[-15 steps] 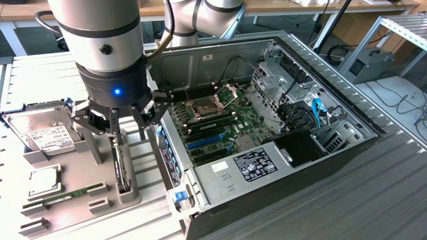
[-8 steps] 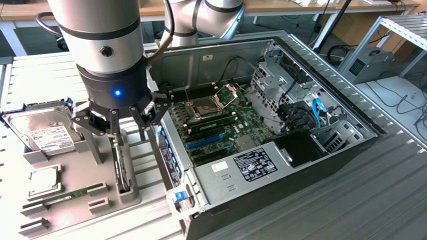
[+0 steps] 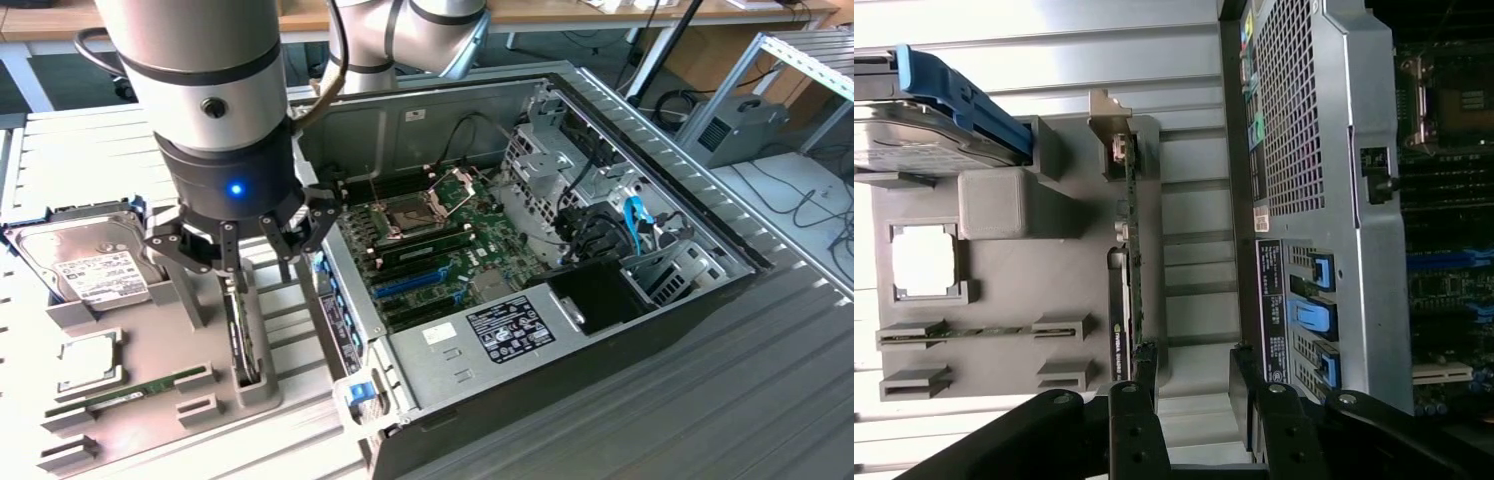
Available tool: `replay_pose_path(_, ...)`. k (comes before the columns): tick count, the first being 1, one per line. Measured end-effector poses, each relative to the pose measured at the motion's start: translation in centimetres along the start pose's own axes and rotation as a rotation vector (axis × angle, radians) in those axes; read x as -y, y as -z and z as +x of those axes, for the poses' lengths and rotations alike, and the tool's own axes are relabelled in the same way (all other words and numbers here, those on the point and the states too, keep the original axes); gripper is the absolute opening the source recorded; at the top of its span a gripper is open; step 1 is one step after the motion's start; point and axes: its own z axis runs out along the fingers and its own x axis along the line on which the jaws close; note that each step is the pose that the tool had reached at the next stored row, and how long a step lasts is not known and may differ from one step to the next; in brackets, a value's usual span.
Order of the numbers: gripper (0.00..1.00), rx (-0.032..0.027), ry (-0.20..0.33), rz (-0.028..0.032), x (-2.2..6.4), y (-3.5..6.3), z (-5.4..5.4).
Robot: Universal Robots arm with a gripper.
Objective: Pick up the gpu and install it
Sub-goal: 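Pick up the gpu and move the gpu toward the slot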
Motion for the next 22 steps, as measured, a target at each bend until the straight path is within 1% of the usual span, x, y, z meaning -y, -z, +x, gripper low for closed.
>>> replay_pose_path(22,0.42,0.0,0.0,0.0,0.04,-0.77,0.02)
